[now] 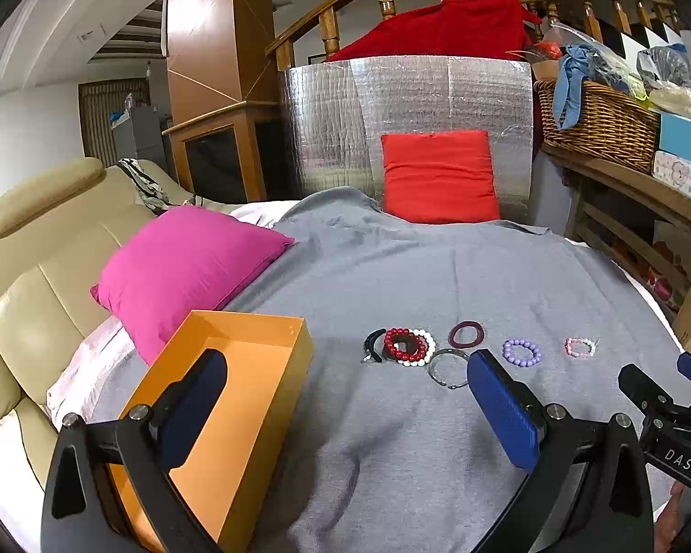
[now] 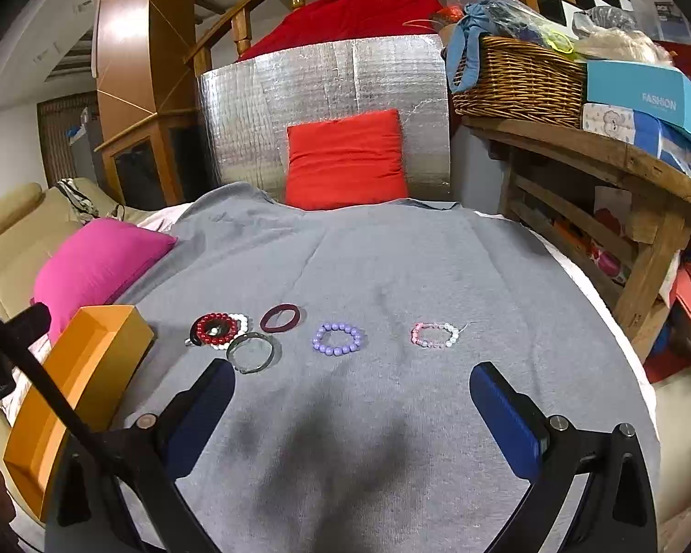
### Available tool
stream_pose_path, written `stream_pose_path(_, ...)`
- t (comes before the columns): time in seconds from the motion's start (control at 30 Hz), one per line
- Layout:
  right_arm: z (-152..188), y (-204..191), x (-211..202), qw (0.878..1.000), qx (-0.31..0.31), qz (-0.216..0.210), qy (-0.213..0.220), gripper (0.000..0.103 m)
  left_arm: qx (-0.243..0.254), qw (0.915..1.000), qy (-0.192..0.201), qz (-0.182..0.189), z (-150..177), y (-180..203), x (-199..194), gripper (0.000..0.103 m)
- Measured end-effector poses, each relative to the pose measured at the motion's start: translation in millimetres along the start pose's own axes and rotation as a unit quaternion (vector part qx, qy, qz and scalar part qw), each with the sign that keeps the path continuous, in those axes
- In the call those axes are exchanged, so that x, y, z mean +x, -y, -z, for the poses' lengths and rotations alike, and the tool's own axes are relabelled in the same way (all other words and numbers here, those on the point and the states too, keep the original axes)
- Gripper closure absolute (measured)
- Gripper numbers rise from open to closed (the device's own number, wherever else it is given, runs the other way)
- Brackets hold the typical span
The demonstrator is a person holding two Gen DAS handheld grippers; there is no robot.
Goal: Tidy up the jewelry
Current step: 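Move both tools over the bracelets on the gray cloth, then grasp the pink-and-white bead bracelet with the right tool while the left tool grasps the silver bangle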
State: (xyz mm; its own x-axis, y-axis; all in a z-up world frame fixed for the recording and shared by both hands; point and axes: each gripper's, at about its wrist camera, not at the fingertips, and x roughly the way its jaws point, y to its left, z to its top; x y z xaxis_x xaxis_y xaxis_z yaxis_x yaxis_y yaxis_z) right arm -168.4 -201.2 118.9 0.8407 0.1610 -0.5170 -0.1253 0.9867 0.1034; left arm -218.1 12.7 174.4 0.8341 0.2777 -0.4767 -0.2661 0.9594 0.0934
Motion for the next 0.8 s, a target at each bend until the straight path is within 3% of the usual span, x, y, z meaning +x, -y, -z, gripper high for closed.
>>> stream_pose_path(0.8,-1,15,9,1.0,0.006,0.01,-0.013,0.0,0.023,0.9988,-0.035,0.027,7,27,30,0.0)
